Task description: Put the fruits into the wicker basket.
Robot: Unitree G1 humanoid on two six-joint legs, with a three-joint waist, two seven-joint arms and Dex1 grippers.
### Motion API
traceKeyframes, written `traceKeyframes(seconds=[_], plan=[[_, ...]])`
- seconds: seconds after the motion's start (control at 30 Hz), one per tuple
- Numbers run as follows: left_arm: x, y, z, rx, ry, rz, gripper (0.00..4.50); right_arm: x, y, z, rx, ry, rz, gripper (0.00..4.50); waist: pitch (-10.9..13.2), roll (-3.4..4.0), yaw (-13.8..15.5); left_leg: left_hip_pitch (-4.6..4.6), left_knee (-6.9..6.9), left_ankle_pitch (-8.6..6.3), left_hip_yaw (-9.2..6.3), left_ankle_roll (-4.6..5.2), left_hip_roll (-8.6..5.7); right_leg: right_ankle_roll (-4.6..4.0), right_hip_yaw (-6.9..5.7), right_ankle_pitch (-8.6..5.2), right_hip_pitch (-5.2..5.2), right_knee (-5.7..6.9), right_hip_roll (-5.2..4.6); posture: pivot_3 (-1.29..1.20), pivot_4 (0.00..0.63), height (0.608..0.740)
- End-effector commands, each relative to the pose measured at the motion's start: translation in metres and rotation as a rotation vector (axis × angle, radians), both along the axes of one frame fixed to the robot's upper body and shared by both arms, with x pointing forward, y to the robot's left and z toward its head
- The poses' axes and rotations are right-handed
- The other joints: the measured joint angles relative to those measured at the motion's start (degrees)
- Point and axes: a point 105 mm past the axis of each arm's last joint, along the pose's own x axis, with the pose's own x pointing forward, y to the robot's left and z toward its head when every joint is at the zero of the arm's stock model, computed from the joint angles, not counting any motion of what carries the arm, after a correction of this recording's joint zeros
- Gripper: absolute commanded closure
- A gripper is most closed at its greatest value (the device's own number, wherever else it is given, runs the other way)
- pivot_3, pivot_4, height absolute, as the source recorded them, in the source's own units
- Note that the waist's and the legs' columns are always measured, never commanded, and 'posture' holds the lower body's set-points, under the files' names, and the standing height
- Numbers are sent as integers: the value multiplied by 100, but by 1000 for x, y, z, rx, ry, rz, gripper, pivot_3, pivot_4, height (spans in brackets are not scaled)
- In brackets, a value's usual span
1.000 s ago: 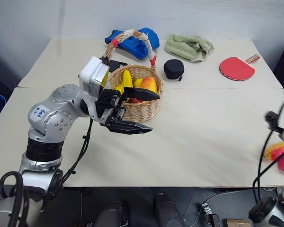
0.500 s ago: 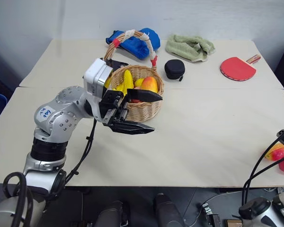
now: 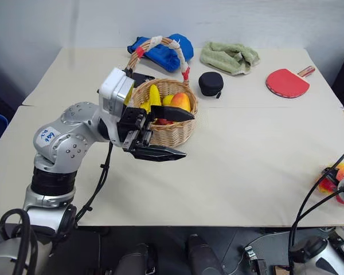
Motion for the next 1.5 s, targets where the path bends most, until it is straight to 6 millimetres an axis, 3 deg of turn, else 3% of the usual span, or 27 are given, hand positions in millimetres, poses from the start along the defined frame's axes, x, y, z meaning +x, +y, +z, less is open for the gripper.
traceKeyframes(seconds=[0.03,0.13,0.27,0.37,0.47,0.57,0.8,1.1,1.27,1.37,1.47,1.5], plan=[[-6,4,10,-21,-43,-3,0,-3,-8,-5,3,11,-6,66,0,0,0,0,0,0,-1,0,0,0,0,0,1,0,0,0,150,740],[-5,5,11,-16,-48,6,0,4,-10,-3,-36,-9,37,616,0,0,-1,1,1,0,-1,0,1,0,0,0,3,-2,1,0,150,740],[-3,6,12,-13,-50,11,0,11,-3,1,-35,-38,104,1915,0,0,-7,1,2,0,-1,0,1,0,0,0,3,0,2,0,150,740],[-2,7,12,-9,-55,21,0,19,9,11,-78,-68,209,2633,0,0,-21,4,2,-1,1,-1,4,0,3,0,3,2,5,0,150,740],[2,13,13,-13,-45,58,0,42,58,50,-206,-222,541,2676,2,4,-35,6,1,-1,5,-2,4,0,6,0,2,5,7,0,150,740],[8,28,16,-23,-28,126,0,53,128,87,-193,-436,885,2676,2,5,-107,9,2,-2,7,-4,9,2,7,1,2,8,14,0,150,740],[18,66,30,-2,-46,290,0,63,249,129,-50,-647,1362,2676,4,0,-155,3,6,-5,-18,-13,19,2,1,1,5,8,19,0,150,740],[27,113,42,13,-92,511,0,94,339,151,41,-638,1570,2676,4,-2,-176,-15,12,-11,-21,-7,14,2,-15,1,-20,21,-4,0,150,740],[25,112,39,2,-103,510,0,127,366,150,7,-629,1562,2676,5,-3,-173,-14,12,-11,-29,-8,14,1,-29,1,-23,32,-6,0,150,740],[23,108,37,-5,-119,496,0,154,373,143,-33,-612,1491,2676,3,-5,-186,-17,17,-12,-28,-7,11,1,-29,1,-22,30,-9,0,150,740],[22,105,35,-10,-128,479,0,167,381,139,-20,-610,1476,2676,3,-5,-206,-17,20,-12,-29,-7,10,1,-32,1,-23,36,-11,0,150,740],[21,103,35,-9,-132,475,0,167,386,138,-11,-609,1489,2326,3,-5,-223,-17,19,-12,-30,-7,10,1,-35,1,-23,38,-11,0,150,740]])
